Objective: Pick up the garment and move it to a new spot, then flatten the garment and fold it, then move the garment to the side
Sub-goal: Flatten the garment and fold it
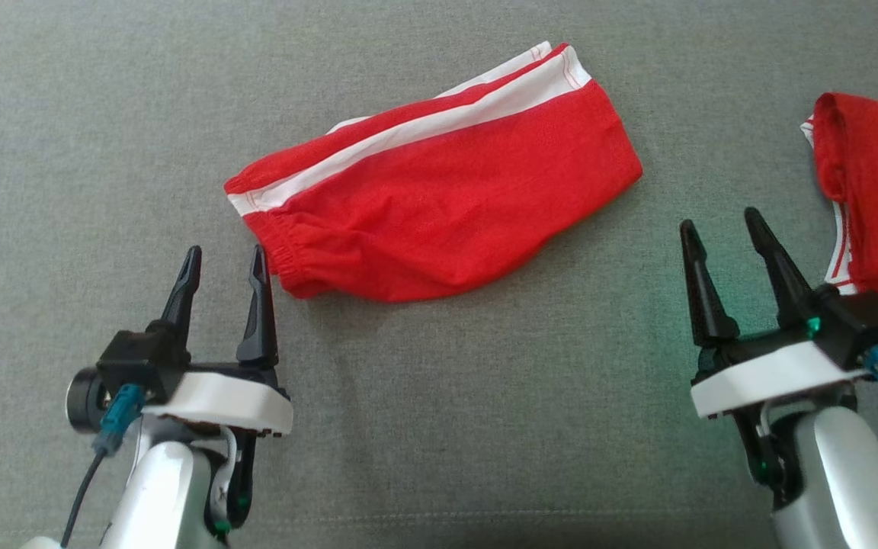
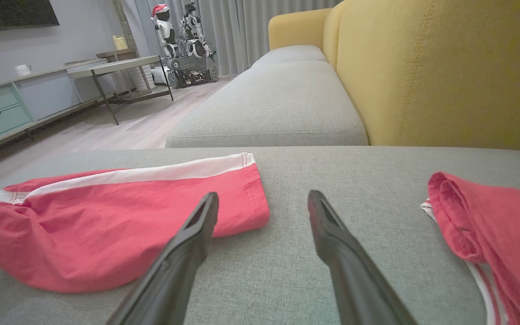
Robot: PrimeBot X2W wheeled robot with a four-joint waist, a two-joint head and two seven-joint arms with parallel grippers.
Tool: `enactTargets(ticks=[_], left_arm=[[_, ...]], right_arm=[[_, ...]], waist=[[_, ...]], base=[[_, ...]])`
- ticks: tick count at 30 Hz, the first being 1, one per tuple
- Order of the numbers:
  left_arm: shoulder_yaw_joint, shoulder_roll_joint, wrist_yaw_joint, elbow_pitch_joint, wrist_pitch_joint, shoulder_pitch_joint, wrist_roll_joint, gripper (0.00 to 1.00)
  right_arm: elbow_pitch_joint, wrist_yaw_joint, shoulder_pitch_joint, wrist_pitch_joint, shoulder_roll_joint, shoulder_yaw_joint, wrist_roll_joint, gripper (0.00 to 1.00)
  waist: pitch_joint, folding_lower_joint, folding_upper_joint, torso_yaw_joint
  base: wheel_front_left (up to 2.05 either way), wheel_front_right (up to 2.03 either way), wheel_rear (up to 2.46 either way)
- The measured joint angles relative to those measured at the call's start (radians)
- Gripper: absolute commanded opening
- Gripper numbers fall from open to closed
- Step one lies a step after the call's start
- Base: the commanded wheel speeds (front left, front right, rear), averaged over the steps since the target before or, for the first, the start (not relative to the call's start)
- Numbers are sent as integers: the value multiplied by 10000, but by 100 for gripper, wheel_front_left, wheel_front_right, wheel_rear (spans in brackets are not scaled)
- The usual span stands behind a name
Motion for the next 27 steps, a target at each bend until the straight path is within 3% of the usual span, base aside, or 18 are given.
enactTargets(ticks=[20,27], left_arm=[[-6,35,13,23,0,-24,73,100],[-38,13,-6,-155,0,-357,73,100]], right_arm=[[-732,0,286,424,259,-267,-42,100],[451,0,-747,493,-155,-94,299,100]], waist=[[126,0,0,-28],[512,0,0,275]], base=[[0,0,0],[0,0,0]])
